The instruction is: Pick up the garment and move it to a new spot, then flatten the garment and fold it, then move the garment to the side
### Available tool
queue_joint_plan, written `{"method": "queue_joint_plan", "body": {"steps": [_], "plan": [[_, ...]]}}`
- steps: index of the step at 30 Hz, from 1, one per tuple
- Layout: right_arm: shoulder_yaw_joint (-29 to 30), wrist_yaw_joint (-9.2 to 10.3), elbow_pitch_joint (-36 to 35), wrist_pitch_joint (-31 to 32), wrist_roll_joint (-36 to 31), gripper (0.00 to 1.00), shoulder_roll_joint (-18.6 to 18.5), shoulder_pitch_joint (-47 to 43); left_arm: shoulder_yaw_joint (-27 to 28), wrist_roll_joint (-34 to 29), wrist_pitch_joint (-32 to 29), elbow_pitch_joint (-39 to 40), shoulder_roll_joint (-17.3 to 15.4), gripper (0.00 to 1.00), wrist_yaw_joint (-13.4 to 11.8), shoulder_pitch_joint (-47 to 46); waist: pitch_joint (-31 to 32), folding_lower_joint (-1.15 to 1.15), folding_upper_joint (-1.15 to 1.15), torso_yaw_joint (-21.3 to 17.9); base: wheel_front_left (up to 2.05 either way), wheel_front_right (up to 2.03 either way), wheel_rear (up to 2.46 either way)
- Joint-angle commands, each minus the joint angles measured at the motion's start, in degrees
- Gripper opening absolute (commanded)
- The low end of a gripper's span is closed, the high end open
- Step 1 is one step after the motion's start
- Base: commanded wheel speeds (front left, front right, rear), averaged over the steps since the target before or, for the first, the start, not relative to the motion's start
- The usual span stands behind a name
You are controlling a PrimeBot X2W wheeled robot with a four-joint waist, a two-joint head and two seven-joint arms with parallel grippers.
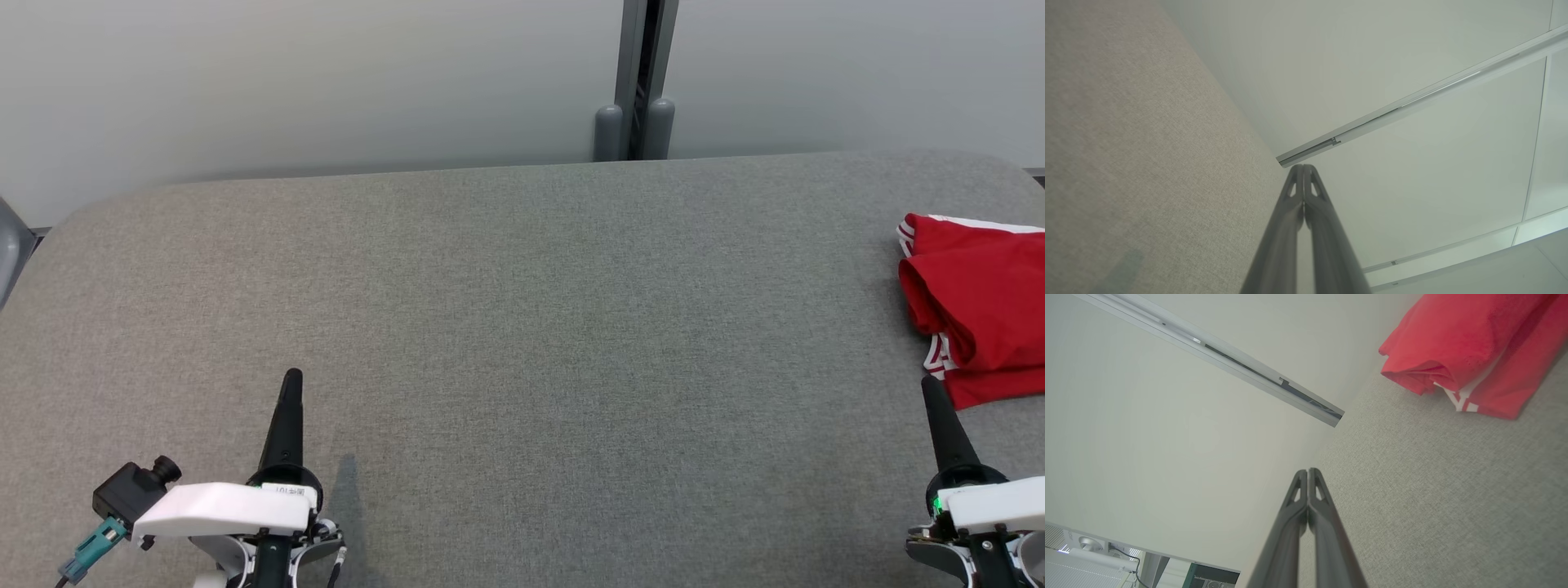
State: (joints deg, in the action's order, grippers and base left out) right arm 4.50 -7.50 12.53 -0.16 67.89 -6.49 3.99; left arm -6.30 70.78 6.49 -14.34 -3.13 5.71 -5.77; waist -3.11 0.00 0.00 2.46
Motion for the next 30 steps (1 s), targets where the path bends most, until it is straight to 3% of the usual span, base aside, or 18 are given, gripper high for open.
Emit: {"method": "queue_joint_plan", "body": {"steps": [1,30], "plan": [[0.4,0.0,-0.2,0.5,1.8,0.0,-0.7,0.6,0.4,1.3,-0.3,0.2,-0.5,0.0,0.4,-1.5,0.1,0.0,0.0,-0.1,0.0,0.0,0.0],[3.1,0.01,0.3,4.8,17.4,0.0,-1.6,0.6,0.9,13.9,-2.8,-1.2,-0.6,0.0,1.3,-3.0,1.5,0.0,0.0,-1.2,0.0,0.0,0.0]]}}
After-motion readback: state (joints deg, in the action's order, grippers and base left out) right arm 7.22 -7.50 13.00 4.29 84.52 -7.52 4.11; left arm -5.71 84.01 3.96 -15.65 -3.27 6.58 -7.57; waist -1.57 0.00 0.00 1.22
